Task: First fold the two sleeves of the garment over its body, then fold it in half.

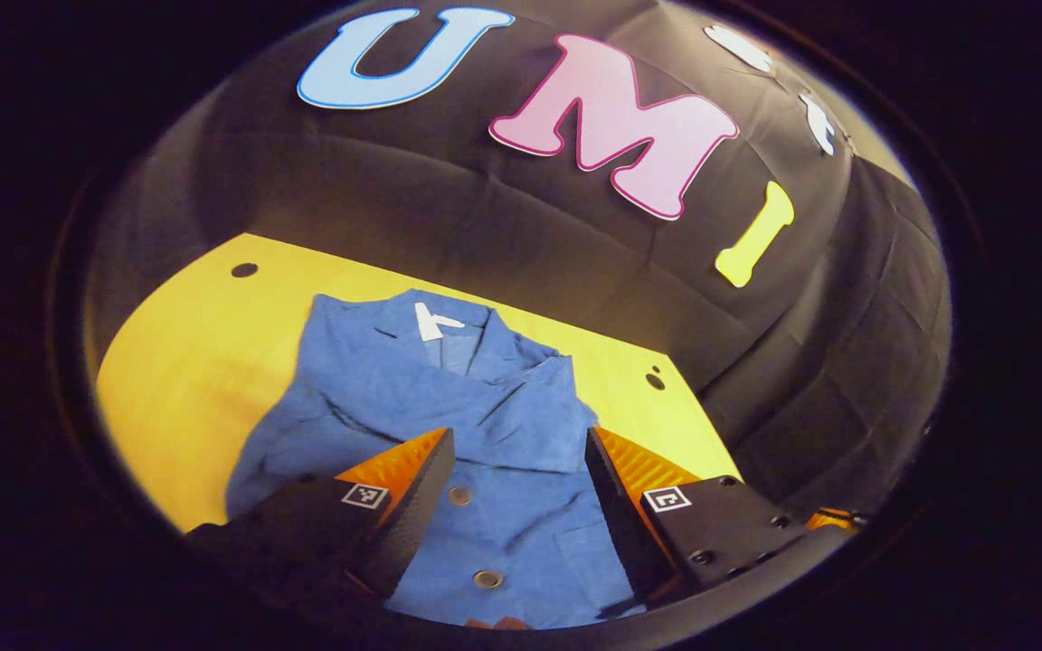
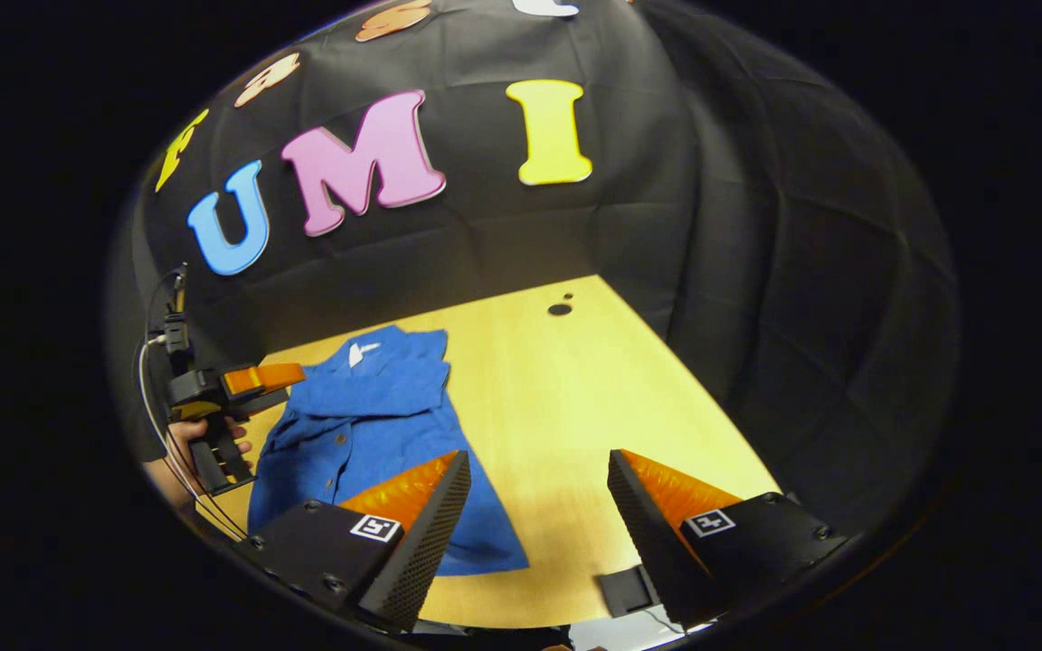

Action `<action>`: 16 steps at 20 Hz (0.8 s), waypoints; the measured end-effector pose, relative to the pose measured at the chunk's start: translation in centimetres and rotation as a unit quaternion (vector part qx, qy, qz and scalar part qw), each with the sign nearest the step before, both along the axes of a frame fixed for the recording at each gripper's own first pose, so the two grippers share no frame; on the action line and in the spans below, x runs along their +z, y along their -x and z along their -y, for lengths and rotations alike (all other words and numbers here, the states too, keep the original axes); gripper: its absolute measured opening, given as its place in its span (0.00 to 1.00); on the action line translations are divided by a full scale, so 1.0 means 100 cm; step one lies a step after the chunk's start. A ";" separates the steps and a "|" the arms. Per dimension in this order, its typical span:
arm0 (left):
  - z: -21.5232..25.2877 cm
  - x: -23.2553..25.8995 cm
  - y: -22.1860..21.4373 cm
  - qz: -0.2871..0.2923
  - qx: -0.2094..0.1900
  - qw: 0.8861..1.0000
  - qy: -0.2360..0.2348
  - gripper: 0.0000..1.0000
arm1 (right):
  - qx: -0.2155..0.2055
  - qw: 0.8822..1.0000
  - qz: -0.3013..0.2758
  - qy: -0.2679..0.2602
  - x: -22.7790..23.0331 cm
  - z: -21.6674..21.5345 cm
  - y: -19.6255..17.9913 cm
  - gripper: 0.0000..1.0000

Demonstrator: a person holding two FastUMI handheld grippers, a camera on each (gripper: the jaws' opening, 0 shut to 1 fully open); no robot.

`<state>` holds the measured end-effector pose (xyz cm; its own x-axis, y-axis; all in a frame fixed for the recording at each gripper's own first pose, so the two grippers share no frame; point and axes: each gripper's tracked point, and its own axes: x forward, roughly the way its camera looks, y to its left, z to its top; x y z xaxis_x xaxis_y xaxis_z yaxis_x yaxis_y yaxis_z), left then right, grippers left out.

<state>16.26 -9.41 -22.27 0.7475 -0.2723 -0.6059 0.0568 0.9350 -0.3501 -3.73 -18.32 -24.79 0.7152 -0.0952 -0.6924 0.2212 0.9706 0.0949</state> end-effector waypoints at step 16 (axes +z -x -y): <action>-0.136 -0.128 0.242 -0.235 0.064 0.962 -0.122 0.85 | 0.054 0.967 -0.245 -0.053 -0.152 -0.064 0.059 0.99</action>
